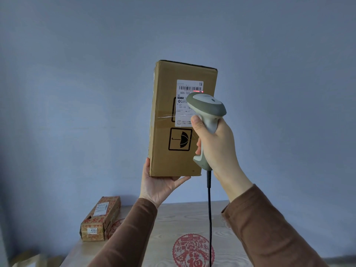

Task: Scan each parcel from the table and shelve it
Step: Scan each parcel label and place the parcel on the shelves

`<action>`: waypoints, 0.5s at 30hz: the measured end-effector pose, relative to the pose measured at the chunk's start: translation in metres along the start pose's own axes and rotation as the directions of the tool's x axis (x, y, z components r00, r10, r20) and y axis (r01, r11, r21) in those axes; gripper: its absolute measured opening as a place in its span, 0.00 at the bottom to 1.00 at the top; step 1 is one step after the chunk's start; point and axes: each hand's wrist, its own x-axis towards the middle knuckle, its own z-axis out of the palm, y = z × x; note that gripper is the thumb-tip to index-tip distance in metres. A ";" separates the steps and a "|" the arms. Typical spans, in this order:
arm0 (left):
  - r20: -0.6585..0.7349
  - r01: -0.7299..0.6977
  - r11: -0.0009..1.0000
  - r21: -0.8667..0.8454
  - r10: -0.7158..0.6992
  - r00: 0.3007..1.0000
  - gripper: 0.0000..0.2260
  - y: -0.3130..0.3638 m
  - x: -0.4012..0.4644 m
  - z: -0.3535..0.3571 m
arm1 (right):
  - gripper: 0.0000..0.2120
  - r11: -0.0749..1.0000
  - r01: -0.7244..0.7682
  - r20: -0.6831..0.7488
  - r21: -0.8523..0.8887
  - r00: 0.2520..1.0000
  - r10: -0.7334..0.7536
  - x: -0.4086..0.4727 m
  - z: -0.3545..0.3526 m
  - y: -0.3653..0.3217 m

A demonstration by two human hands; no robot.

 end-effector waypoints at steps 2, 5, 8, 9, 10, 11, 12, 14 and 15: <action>-0.010 0.000 1.000 0.004 0.000 1.000 0.43 0.000 -0.001 0.001 | 0.14 1.000 0.007 0.003 0.004 1.000 -0.007 0.000 0.000 0.000; -0.014 -0.003 1.000 0.003 0.003 1.000 0.42 0.000 -0.002 0.002 | 0.14 1.000 0.010 0.008 0.003 1.000 -0.010 0.000 0.000 -0.001; -0.011 -0.001 1.000 -0.004 0.001 1.000 0.42 0.000 -0.004 0.005 | 0.13 1.000 0.011 0.013 0.007 1.000 -0.011 0.000 0.000 -0.002; -0.009 -0.003 1.000 -0.006 0.003 1.000 0.42 0.000 -0.004 0.006 | 0.13 1.000 0.015 0.014 0.006 1.000 -0.015 0.000 0.000 -0.002; -0.012 -0.002 1.000 -0.008 0.002 1.000 0.42 0.000 -0.005 0.007 | 0.13 1.000 0.021 0.013 0.007 1.000 -0.021 0.001 0.001 -0.002; -0.018 -0.001 1.000 -0.008 0.001 1.000 0.42 0.000 -0.006 0.007 | 0.13 1.000 0.029 0.009 0.007 1.000 -0.029 0.001 0.001 -0.001; -0.019 -0.004 1.000 -0.007 0.004 1.000 0.42 0.000 -0.006 0.007 | 0.13 0.999 0.041 0.002 0.001 0.999 -0.041 0.001 0.001 0.000; -0.023 -0.008 1.000 0.000 0.008 1.000 0.42 0.000 -0.007 0.009 | 0.14 0.998 0.066 -0.019 -0.007 0.998 -0.067 0.001 0.000 0.005; -0.029 -0.009 1.000 0.003 0.009 1.000 0.42 0.001 -0.007 0.009 | 0.14 0.998 0.068 -0.034 0.009 0.997 -0.067 0.001 -0.002 0.009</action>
